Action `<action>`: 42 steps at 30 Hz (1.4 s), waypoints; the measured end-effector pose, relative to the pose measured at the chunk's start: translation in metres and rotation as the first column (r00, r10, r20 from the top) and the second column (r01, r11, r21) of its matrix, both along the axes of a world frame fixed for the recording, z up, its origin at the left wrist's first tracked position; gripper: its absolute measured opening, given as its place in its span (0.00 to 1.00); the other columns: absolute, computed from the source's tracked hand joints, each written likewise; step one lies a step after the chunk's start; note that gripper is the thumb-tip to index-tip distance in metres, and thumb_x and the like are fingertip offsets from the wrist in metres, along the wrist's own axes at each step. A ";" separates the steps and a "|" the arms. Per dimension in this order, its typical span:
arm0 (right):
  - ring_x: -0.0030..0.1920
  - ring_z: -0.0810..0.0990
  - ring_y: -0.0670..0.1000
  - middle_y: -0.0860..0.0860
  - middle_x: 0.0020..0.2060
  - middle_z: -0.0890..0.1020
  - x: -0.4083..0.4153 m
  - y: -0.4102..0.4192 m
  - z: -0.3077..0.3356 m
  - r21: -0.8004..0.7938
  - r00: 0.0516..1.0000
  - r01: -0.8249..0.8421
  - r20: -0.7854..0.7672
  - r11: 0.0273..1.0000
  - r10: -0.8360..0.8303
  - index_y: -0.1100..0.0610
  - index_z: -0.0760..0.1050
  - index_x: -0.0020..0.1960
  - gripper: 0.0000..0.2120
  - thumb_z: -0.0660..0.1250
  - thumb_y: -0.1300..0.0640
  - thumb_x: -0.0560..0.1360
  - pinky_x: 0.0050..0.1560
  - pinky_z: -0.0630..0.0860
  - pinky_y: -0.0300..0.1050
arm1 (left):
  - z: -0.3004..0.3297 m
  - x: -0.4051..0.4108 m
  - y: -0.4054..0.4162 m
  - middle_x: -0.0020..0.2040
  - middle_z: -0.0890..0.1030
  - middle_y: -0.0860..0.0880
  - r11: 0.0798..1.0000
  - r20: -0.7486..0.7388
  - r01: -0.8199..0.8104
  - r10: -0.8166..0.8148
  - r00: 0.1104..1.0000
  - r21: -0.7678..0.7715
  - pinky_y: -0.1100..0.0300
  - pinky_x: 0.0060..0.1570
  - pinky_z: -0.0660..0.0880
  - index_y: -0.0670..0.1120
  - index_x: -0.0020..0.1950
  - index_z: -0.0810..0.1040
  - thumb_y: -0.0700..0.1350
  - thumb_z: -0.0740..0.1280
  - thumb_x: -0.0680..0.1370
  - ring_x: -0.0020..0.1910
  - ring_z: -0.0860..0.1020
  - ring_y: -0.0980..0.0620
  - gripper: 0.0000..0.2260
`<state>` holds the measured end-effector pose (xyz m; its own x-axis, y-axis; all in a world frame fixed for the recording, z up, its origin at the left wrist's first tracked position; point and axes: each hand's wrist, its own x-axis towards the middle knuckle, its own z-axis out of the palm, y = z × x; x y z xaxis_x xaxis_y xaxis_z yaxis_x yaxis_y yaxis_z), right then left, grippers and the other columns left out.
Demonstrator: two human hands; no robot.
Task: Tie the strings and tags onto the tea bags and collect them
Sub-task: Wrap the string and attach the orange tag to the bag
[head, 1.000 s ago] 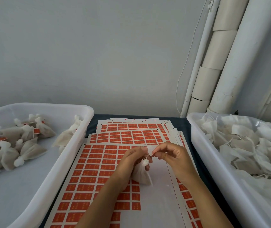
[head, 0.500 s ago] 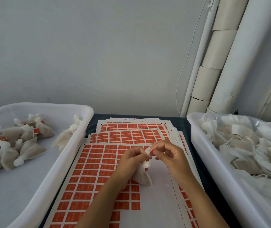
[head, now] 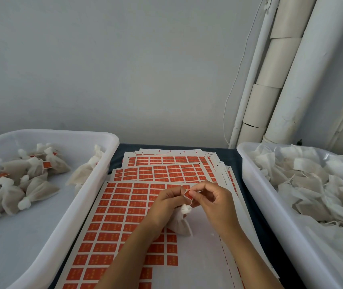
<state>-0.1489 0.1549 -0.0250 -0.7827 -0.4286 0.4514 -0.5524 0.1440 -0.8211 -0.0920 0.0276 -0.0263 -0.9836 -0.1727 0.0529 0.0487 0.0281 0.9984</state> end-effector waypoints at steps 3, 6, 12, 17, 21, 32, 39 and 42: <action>0.43 0.80 0.37 0.40 0.39 0.80 0.001 0.001 0.001 0.048 0.993 0.033 -0.115 0.998 -0.027 0.49 0.78 0.41 0.06 0.71 0.60 0.71 0.40 0.73 0.25 | -0.002 -0.001 -0.001 0.34 0.79 0.53 1.000 0.006 0.018 -0.018 1.000 0.007 0.67 0.41 0.71 0.45 0.38 0.79 0.37 0.61 0.78 0.38 0.77 0.59 0.11; 0.39 0.80 0.38 0.41 0.39 0.80 0.000 0.001 0.003 0.096 0.969 0.065 -0.244 0.993 -0.040 0.56 0.81 0.44 0.03 0.71 0.61 0.71 0.43 0.73 0.24 | -0.002 -0.001 -0.001 0.36 0.81 0.54 1.000 -0.002 0.025 -0.025 1.000 0.008 0.73 0.39 0.71 0.46 0.38 0.79 0.38 0.61 0.78 0.40 0.78 0.61 0.11; 0.41 0.79 0.39 0.42 0.41 0.80 0.003 0.002 0.003 0.098 0.970 0.101 -0.229 0.990 -0.076 0.56 0.81 0.45 0.03 0.70 0.59 0.71 0.45 0.71 0.22 | -0.004 -0.002 -0.002 0.38 0.80 0.50 1.000 -0.038 0.014 -0.014 0.999 0.009 0.71 0.42 0.72 0.45 0.38 0.79 0.38 0.62 0.77 0.41 0.77 0.58 0.10; 0.41 0.79 0.38 0.41 0.41 0.80 0.005 0.000 0.005 0.091 0.971 0.115 -0.221 0.989 -0.092 0.56 0.81 0.45 0.03 0.71 0.59 0.71 0.45 0.71 0.22 | -0.002 -0.001 -0.002 0.36 0.81 0.53 1.000 -0.079 0.019 -0.017 0.997 0.025 0.76 0.39 0.71 0.45 0.37 0.79 0.37 0.61 0.78 0.38 0.78 0.62 0.12; 0.41 0.79 0.37 0.41 0.41 0.80 0.004 0.000 0.004 0.089 0.970 0.121 -0.224 0.989 -0.098 0.56 0.80 0.44 0.03 0.71 0.60 0.71 0.45 0.71 0.22 | -0.003 -0.002 -0.001 0.35 0.80 0.53 1.000 -0.091 0.007 -0.007 0.996 0.000 0.75 0.39 0.71 0.45 0.37 0.78 0.37 0.61 0.78 0.37 0.77 0.62 0.12; 0.44 0.79 0.35 0.37 0.40 0.79 -0.001 -0.002 0.002 -0.027 0.989 0.139 -0.042 0.990 -0.140 0.45 0.71 0.45 0.14 0.74 0.58 0.68 0.40 0.74 0.26 | -0.005 0.003 0.005 0.37 0.77 0.53 0.999 -0.152 0.029 -0.034 0.988 -0.036 0.67 0.40 0.75 0.42 0.43 0.76 0.41 0.62 0.75 0.38 0.75 0.58 0.05; 0.43 0.80 0.39 0.40 0.40 0.81 -0.002 -0.004 -0.002 -0.092 0.993 0.120 0.021 0.988 -0.118 0.47 0.73 0.45 0.08 0.71 0.55 0.71 0.40 0.77 0.30 | -0.005 -0.001 0.008 0.37 0.79 0.49 0.993 -0.193 -0.072 0.054 0.980 -0.089 0.71 0.38 0.72 0.36 0.46 0.78 0.38 0.62 0.78 0.36 0.76 0.58 0.08; 0.37 0.80 0.45 0.45 0.38 0.81 -0.001 -0.006 -0.003 -0.071 0.990 0.053 0.134 0.996 -0.044 0.51 0.73 0.44 0.08 0.66 0.47 0.71 0.36 0.77 0.32 | -0.001 0.000 0.006 0.36 0.80 0.52 0.995 -0.209 -0.063 0.046 0.977 -0.072 0.71 0.40 0.72 0.37 0.43 0.79 0.35 0.60 0.79 0.36 0.76 0.59 0.09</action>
<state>-0.1499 0.1487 -0.0285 -0.8568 -0.3578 0.3714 -0.4317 0.1039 -0.8960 -0.0919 0.0338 -0.0273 -0.9391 -0.2130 0.2697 0.2504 0.1133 0.9615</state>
